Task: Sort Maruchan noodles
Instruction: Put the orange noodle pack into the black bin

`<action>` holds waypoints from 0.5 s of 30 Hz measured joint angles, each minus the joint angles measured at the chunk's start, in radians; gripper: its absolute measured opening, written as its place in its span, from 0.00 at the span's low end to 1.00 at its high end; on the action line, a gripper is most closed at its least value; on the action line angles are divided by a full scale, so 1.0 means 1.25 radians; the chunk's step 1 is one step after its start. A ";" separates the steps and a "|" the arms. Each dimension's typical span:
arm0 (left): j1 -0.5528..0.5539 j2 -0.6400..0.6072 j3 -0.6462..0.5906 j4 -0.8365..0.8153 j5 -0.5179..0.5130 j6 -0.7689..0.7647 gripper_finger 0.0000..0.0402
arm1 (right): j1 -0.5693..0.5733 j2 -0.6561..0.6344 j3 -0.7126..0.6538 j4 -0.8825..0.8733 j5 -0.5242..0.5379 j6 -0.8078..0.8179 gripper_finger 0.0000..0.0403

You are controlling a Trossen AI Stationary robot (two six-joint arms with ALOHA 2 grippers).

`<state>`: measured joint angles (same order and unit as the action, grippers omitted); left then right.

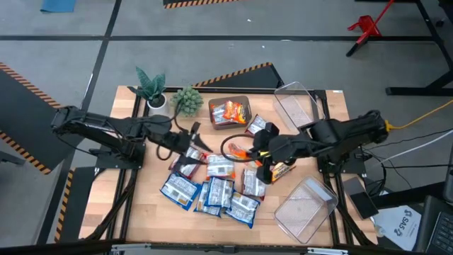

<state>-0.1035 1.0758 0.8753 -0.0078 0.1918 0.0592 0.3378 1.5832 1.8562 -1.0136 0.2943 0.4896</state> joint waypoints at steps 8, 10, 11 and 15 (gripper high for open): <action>0.003 0.078 0.000 0.070 -0.099 0.016 0.70 | -0.006 -0.005 -0.001 0.037 -0.081 -0.026 0.00; 0.003 0.087 0.000 0.069 -0.124 0.024 0.73 | -0.015 -0.005 -0.001 0.049 -0.111 -0.035 0.00; 0.002 0.091 0.000 0.073 -0.134 0.024 0.74 | -0.017 -0.005 -0.001 0.051 -0.119 -0.040 0.00; 0.003 0.093 0.000 0.105 -0.137 0.024 0.75 | -0.045 -0.005 -0.001 0.053 -0.141 -0.067 0.00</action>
<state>-0.1002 1.1916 0.8749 0.1230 0.0208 0.0898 0.2821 1.5772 1.8549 -0.9479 0.1175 0.4055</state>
